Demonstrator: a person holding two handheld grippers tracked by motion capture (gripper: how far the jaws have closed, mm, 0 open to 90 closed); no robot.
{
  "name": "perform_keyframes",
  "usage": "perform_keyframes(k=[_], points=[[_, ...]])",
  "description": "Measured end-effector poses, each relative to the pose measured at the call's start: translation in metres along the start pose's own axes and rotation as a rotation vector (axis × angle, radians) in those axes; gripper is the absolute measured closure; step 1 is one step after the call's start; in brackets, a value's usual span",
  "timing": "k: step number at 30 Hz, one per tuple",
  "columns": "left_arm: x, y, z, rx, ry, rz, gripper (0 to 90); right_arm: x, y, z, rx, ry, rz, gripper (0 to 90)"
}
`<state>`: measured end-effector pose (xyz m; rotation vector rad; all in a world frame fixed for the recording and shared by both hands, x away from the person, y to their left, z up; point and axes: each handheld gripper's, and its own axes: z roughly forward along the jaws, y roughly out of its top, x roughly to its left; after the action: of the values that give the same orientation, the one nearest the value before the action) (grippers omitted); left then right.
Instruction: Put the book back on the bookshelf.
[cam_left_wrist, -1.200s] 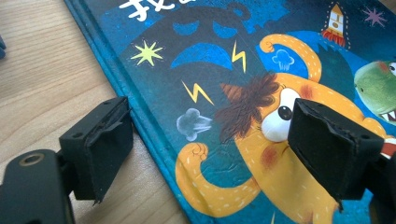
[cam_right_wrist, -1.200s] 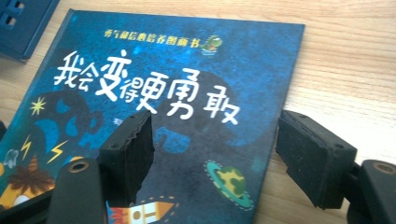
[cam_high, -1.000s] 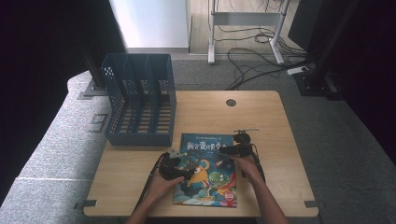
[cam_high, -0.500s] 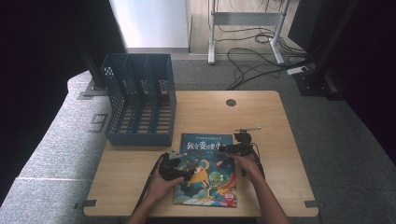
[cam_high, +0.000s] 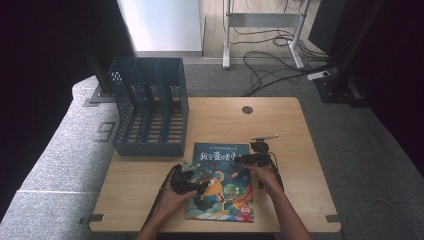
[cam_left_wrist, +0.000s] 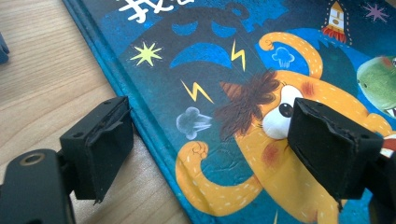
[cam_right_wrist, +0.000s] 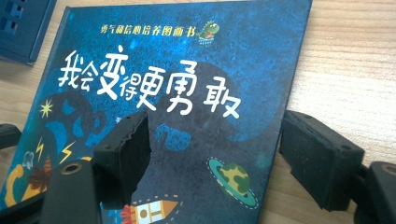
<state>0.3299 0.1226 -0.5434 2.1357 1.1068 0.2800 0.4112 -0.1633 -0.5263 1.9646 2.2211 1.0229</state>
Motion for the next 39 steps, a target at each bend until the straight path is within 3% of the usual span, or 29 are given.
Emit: perform_keyframes(k=[7, 11, 21, 28, 39], points=[[0.0, 0.0, 0.0, -0.001, 0.002, 0.0, 13.7, -0.004, -0.001, -0.001, -0.015, 0.033, 0.026, 24.5], [0.0, -0.001, 0.0, -0.004, 0.0, 0.003, 13.6, -0.011, -0.001, -0.004, -0.027, 0.085, 0.075, 25.4], [0.001, -0.001, 0.0, -0.005, -0.013, 0.008, 12.9, -0.025, 0.0, -0.007, -0.028, 0.179, 0.14, 28.0], [0.004, -0.001, -0.001, -0.01, -0.027, -0.003, 12.9, -0.026, 0.0, -0.011, -0.034, 0.203, 0.143, 28.8], [0.005, -0.002, -0.001, -0.017, -0.037, -0.01, 12.8, -0.024, 0.0, -0.012, -0.029, 0.194, 0.119, 28.9]])
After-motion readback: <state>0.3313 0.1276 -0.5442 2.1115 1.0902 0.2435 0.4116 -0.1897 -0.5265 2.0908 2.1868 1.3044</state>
